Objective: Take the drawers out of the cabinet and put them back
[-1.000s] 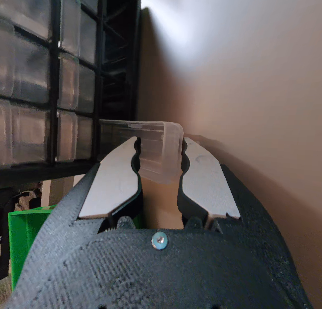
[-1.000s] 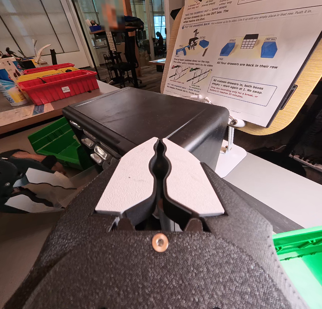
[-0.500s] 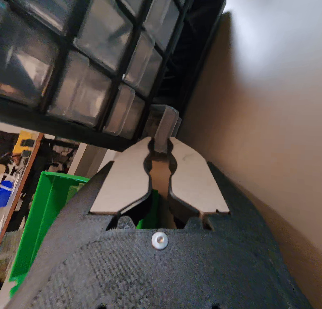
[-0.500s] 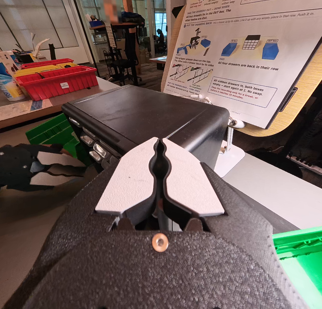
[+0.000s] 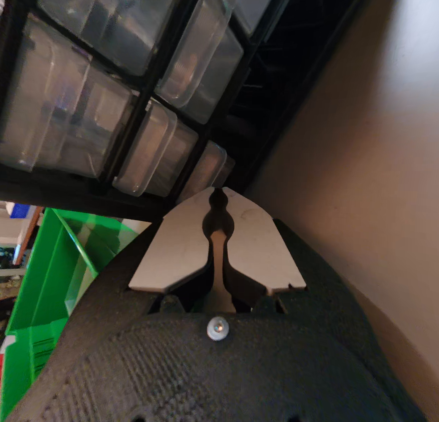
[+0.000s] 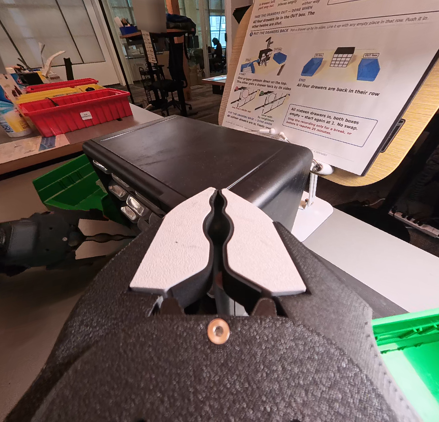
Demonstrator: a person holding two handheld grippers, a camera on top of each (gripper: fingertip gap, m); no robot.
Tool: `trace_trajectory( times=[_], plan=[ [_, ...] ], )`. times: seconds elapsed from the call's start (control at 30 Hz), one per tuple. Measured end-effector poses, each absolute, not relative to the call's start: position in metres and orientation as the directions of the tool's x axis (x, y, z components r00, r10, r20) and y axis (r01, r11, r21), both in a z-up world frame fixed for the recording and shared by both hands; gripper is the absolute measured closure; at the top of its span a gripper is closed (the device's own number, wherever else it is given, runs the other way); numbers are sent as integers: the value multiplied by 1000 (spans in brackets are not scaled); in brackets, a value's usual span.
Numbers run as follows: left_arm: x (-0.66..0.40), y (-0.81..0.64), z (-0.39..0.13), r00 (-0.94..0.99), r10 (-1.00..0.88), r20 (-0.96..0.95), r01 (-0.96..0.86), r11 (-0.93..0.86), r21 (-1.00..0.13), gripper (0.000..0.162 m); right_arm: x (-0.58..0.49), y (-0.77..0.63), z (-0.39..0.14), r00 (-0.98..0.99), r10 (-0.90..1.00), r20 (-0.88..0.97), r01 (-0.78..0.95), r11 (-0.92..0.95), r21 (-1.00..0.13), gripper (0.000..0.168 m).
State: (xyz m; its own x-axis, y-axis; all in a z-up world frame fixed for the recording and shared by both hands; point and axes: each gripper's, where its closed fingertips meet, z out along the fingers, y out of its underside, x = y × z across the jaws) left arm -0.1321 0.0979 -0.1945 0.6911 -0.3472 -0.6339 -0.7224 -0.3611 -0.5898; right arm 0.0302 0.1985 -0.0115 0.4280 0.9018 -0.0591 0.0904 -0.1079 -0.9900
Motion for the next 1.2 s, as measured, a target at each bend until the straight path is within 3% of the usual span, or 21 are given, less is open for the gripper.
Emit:
trace_trajectory(
  times=[0.13,0.27,0.33,0.4,0.53,0.77,1.2],
  plan=[
    [-126,82,-176,658,-426,-621,-750,-289,-595,162,30,198,-12,427,902,-56,93,-106,-990,168],
    [-161,71,-113,701,-442,-560,-692,-233,-683,161,30,199,-12,426,903,-60,88,-107,-990,168],
    [-200,70,-88,678,-457,-576,-721,-262,-641,155,30,199,-12,424,904,-64,84,-109,-990,168],
    [-241,68,-85,625,-532,-572,-777,-350,-523,149,30,199,-11,418,906,-72,78,-114,-990,168],
    [-322,63,-111,438,-714,-546,-893,-418,-168,142,30,198,-11,417,906,-75,75,-116,-990,168],
    [-393,29,-165,202,-945,-256,-921,-272,279,136,31,198,-11,407,910,-79,65,-115,-991,168],
    [-419,35,-197,-92,-996,2,-826,77,559,129,31,198,-11,392,917,-74,61,-106,-993,168]
  ],
)
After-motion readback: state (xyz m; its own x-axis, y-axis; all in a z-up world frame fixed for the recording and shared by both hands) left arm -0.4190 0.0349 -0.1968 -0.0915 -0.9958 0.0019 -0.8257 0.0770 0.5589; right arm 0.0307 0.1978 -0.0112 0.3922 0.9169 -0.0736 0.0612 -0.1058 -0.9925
